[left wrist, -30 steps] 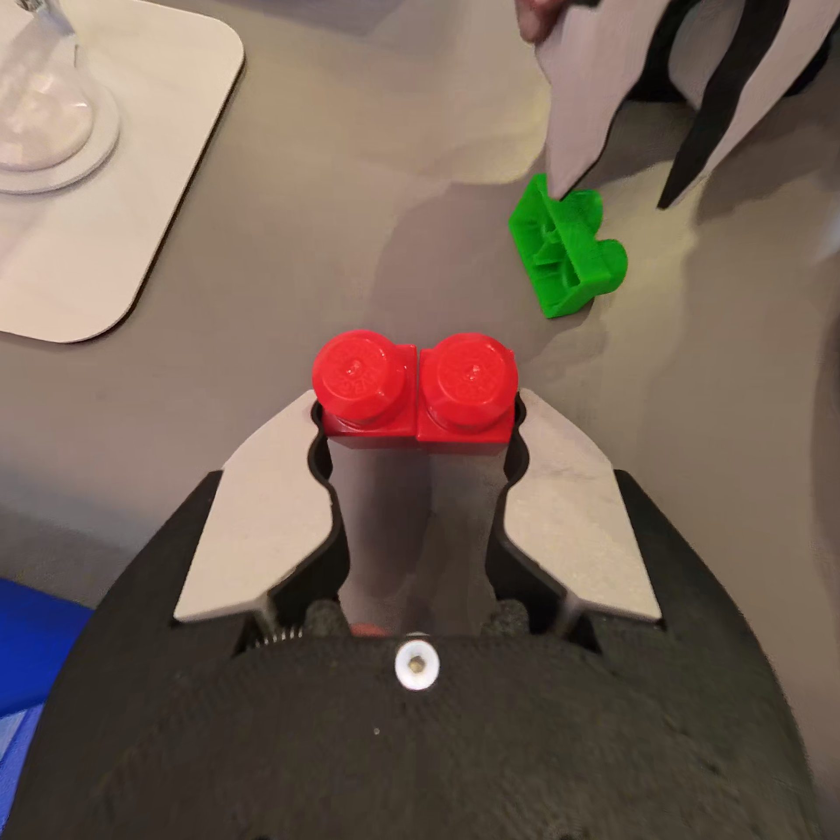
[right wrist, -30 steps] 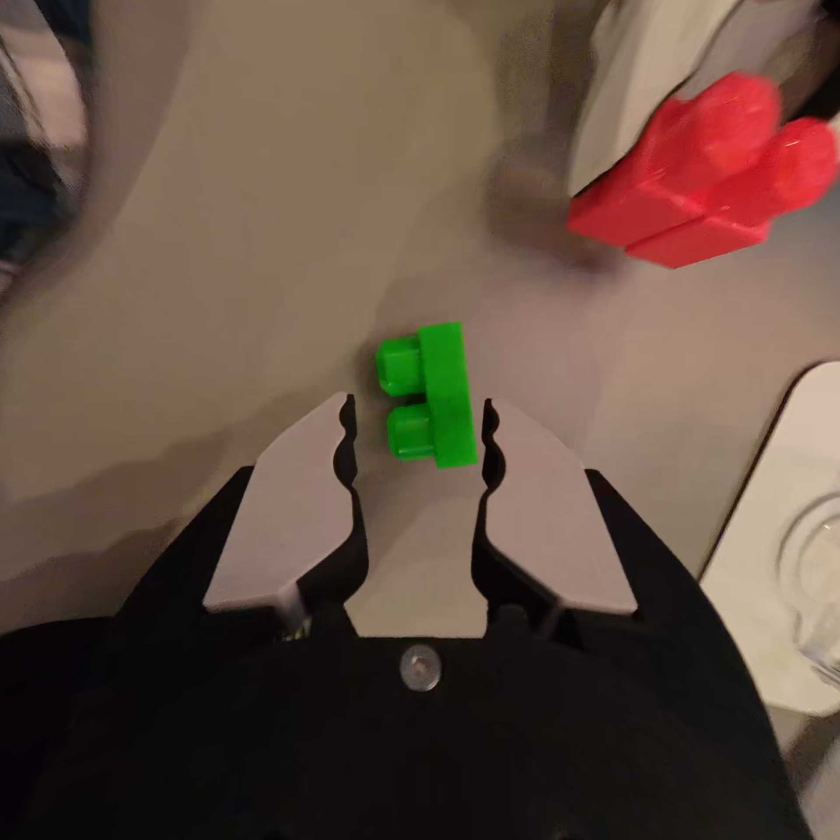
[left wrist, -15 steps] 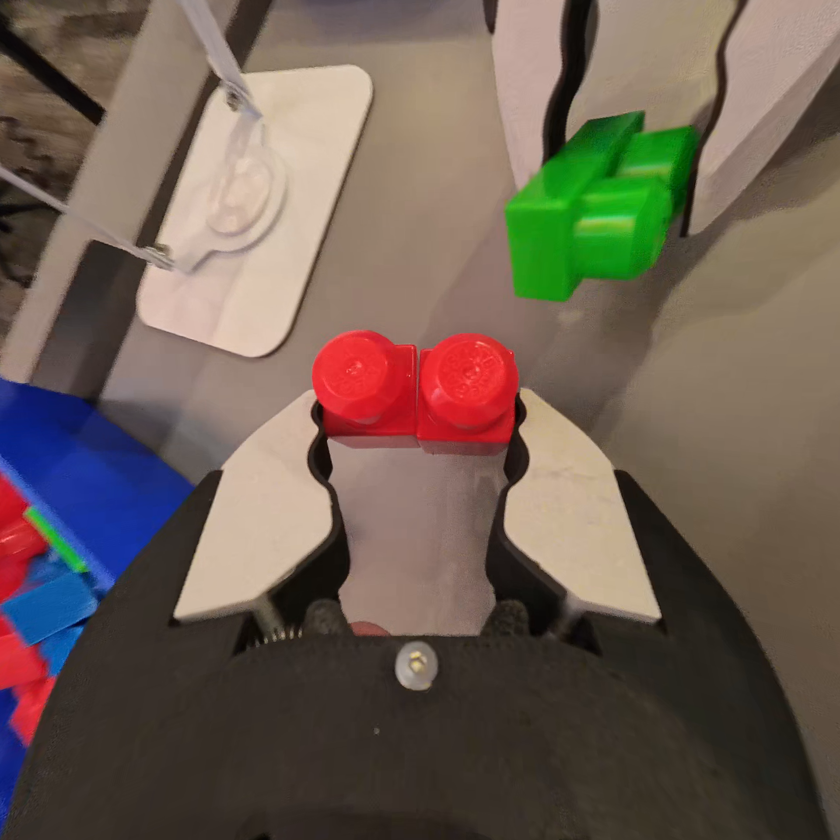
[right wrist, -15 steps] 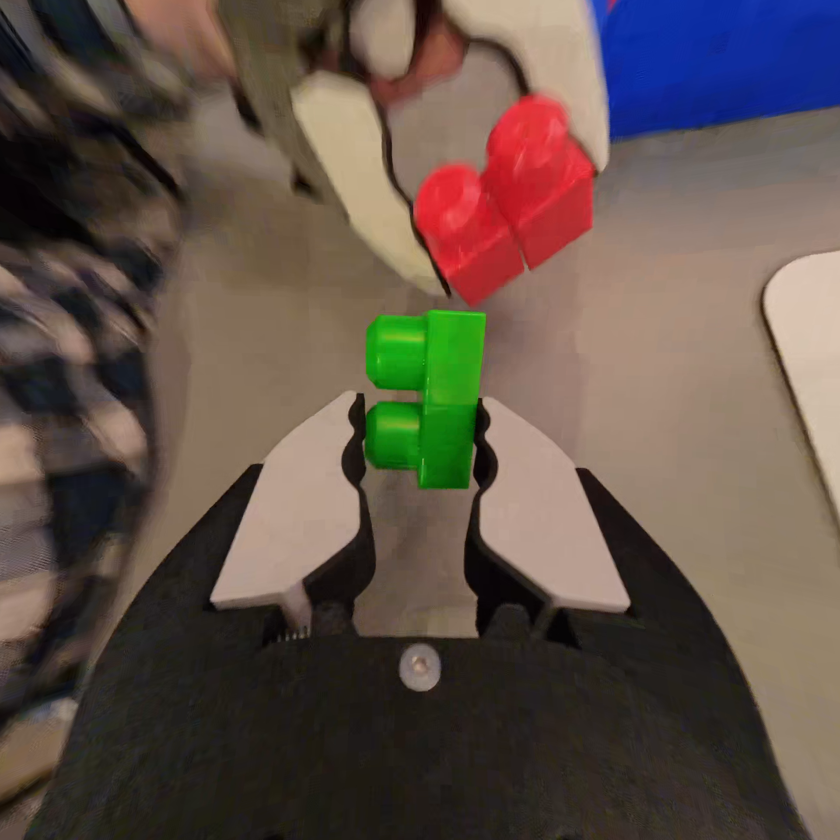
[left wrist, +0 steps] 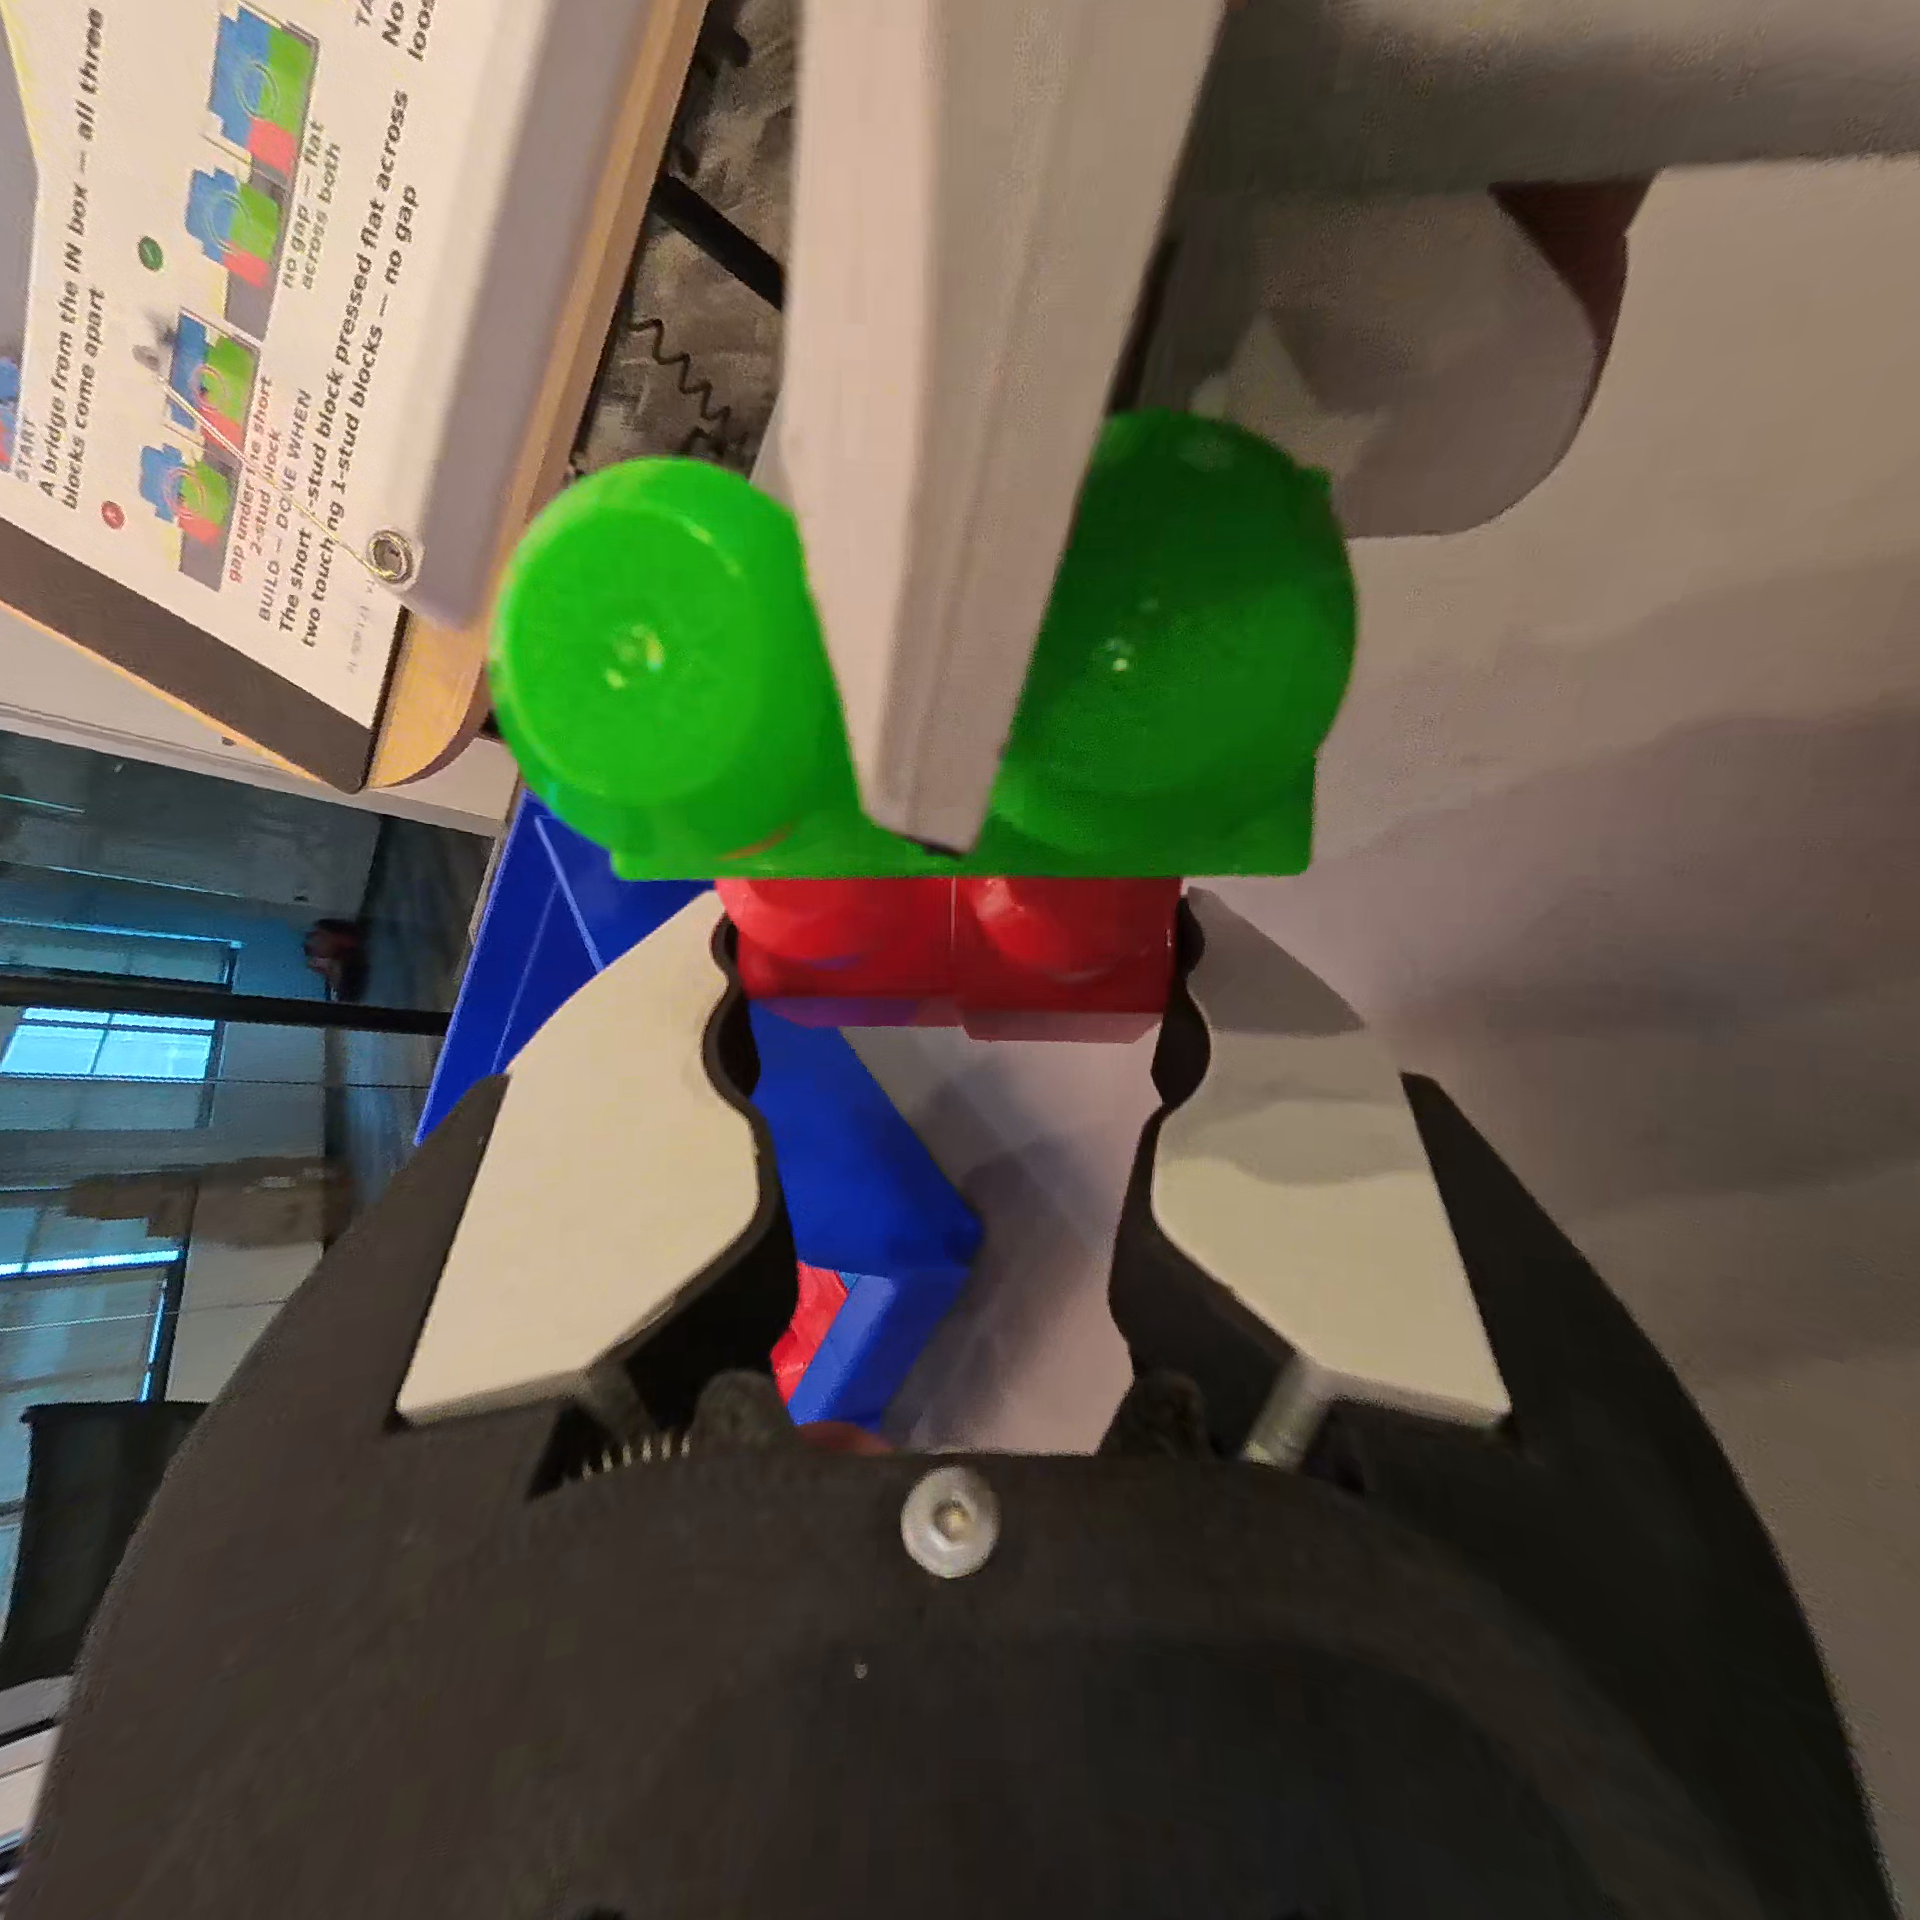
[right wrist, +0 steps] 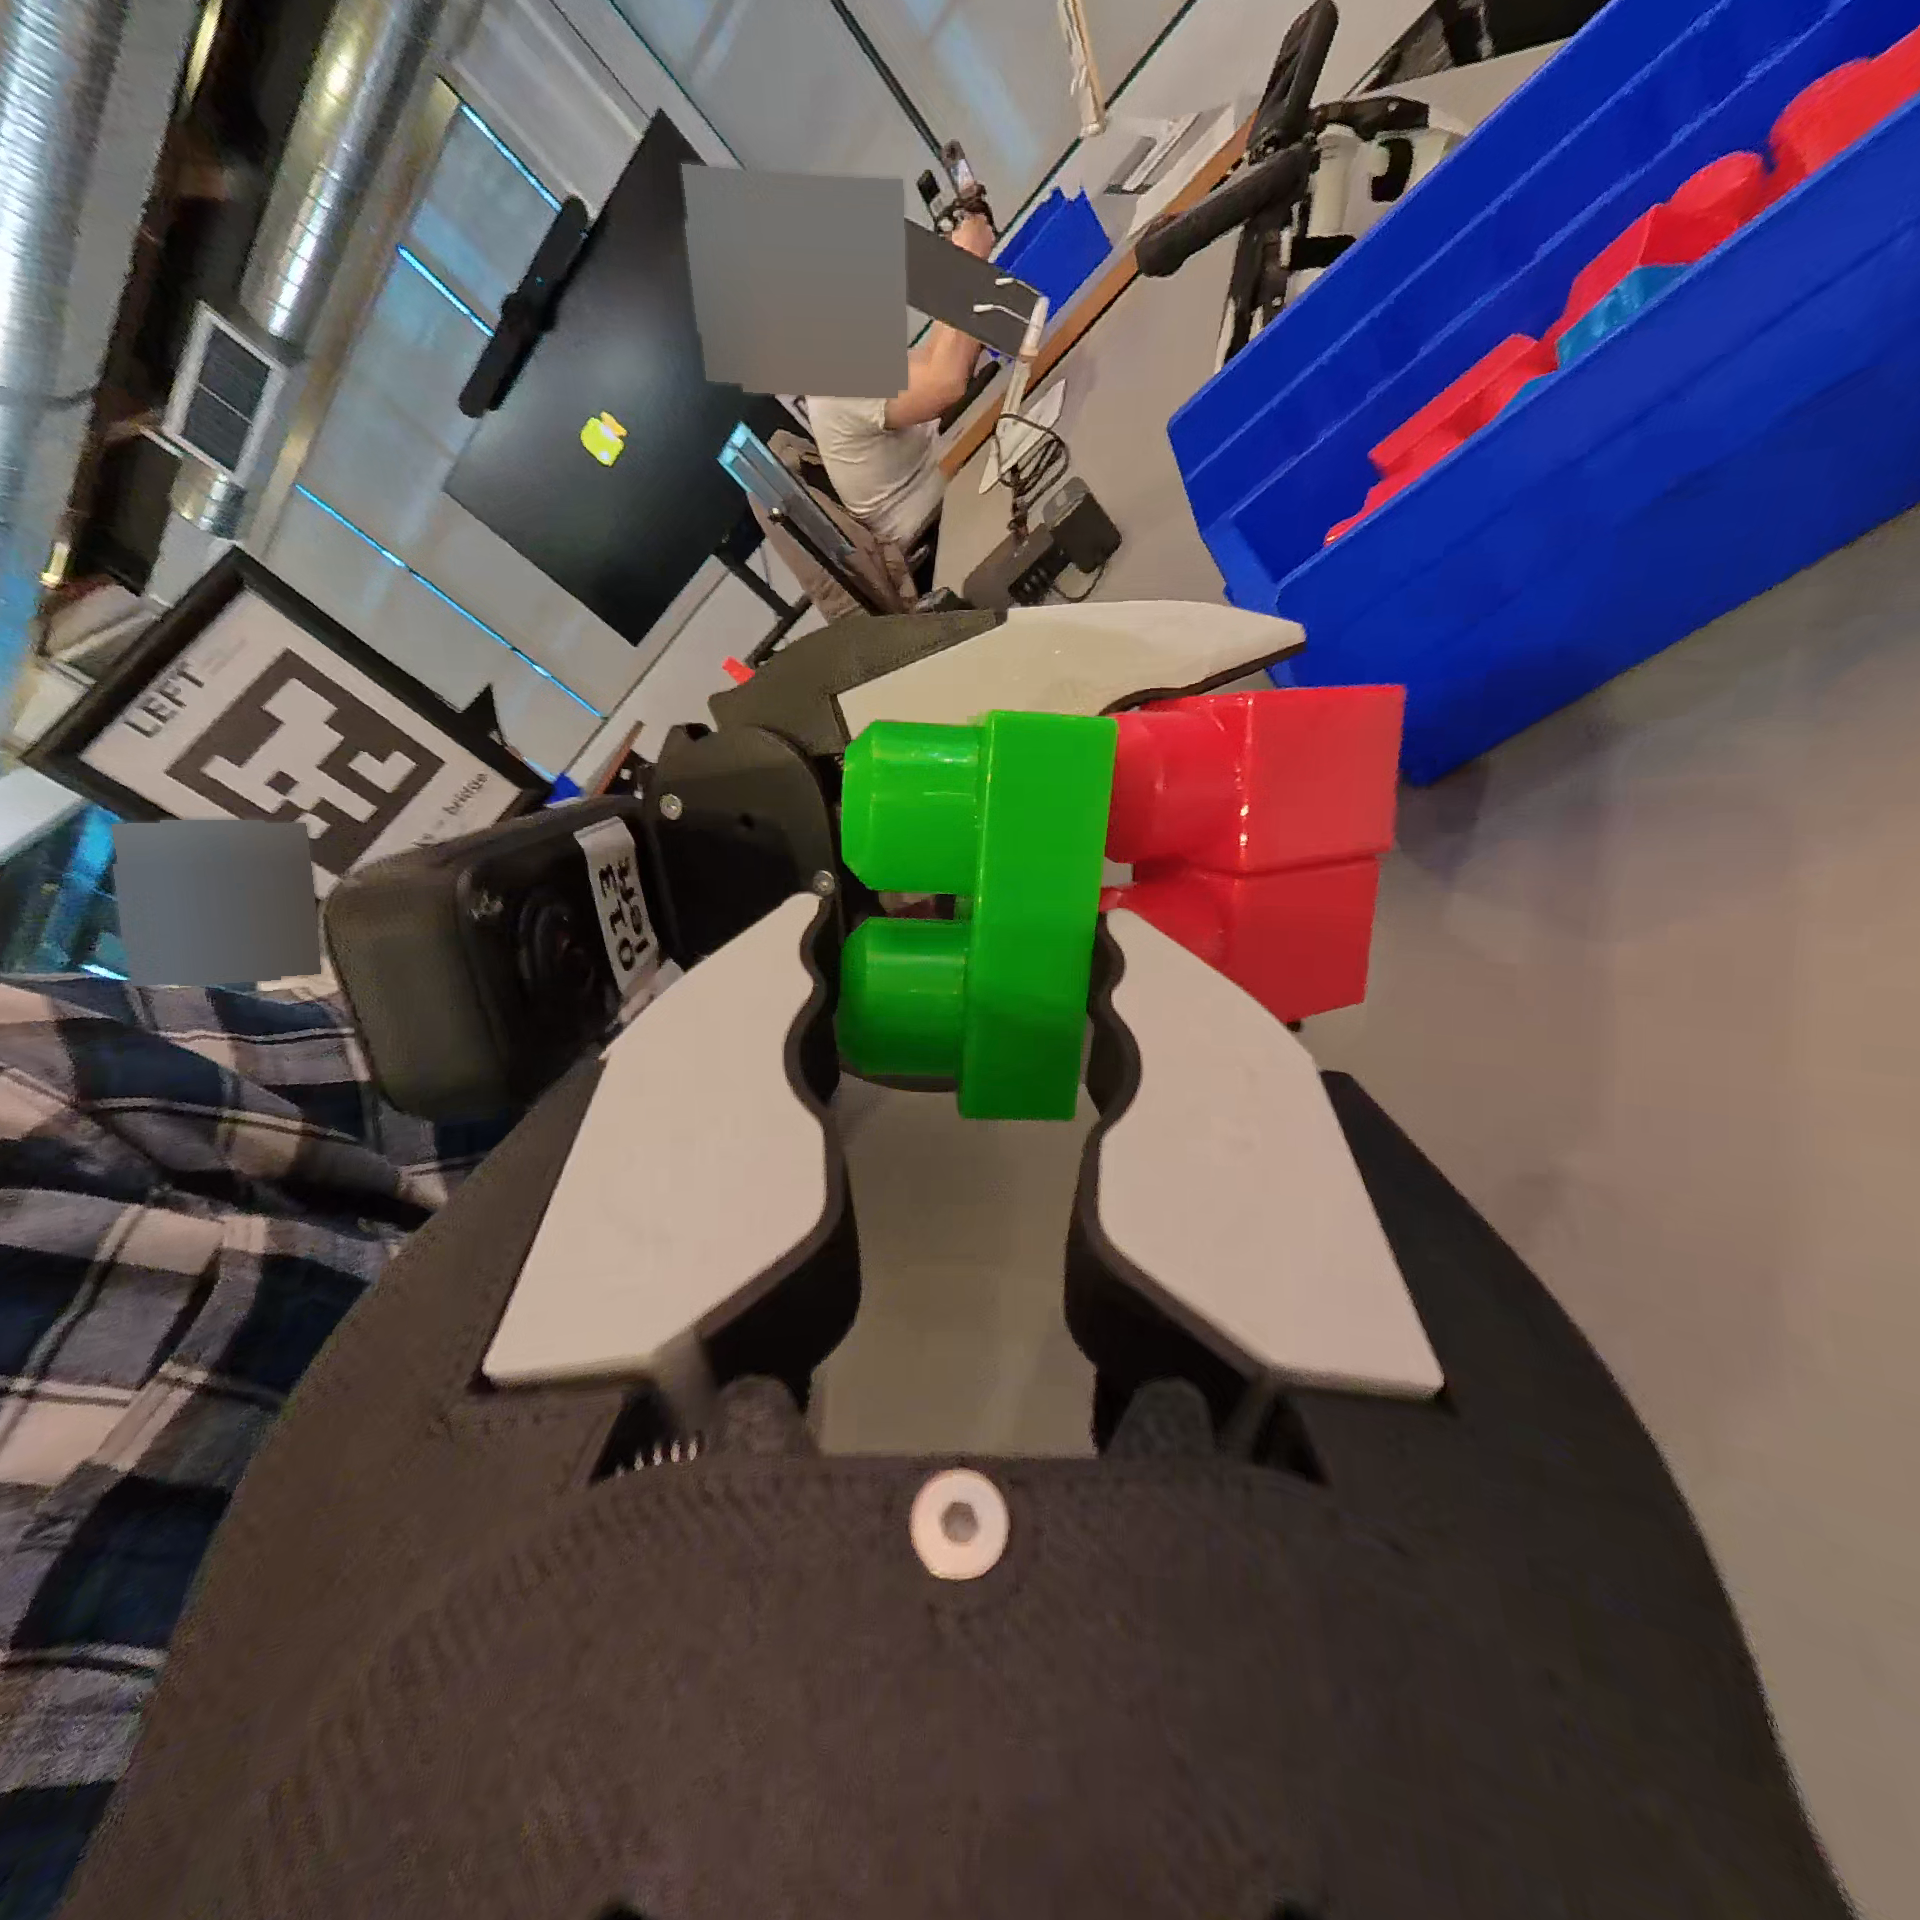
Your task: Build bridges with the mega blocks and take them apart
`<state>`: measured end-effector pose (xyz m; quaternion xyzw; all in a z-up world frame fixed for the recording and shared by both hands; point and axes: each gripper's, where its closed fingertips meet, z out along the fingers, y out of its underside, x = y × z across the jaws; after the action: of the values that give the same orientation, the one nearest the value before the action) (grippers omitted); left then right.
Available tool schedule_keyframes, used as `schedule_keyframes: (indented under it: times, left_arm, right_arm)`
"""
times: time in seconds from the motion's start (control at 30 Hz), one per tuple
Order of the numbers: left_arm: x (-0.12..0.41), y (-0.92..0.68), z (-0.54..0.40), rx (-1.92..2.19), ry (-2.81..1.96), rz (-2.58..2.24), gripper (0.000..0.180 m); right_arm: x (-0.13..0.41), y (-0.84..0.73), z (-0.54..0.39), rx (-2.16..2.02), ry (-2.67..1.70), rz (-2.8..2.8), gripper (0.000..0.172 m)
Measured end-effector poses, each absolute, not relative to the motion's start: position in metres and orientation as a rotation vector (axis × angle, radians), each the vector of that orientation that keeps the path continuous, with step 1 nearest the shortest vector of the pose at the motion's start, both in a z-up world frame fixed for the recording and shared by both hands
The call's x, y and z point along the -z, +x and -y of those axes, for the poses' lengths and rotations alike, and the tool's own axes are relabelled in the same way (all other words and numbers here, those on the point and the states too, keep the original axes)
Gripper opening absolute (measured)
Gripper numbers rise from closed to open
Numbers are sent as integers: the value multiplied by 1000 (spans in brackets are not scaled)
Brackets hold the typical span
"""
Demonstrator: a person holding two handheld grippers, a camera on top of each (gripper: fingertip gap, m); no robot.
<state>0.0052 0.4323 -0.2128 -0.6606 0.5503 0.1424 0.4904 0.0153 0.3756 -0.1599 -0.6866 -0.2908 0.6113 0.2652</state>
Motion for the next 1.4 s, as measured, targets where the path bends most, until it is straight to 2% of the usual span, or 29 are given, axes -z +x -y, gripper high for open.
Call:
schedule_keyframes:
  times: [0.37, 0.5, 1.07, 1.27, 1.33, 1.4]
  left_arm:
    - [220, 8, -433, -357, -1617, -1343, 74]
    - [221, 12, -431, -343, -1611, -1341, 74]
    - [230, 18, -426, -267, -1670, -1393, 75]
    - [228, 23, -425, -229, -1725, -1360, 74]
    - [226, 25, -425, -201, -1733, -1346, 74]
    - [226, 26, -424, -187, -1739, -1346, 74]
  right_arm:
    - [174, 19, -382, -1504, -1937, 848, 46]
    - [180, 21, -383, -1497, -1944, 862, 52]
    - [178, 20, -388, -1498, -1904, 914, 50]
    - [180, 21, -399, -1264, -1894, 897, 49]
    - [184, 19, -400, -1218, -1896, 902, 56]
    - [185, 20, -402, -1213, -1897, 894, 50]
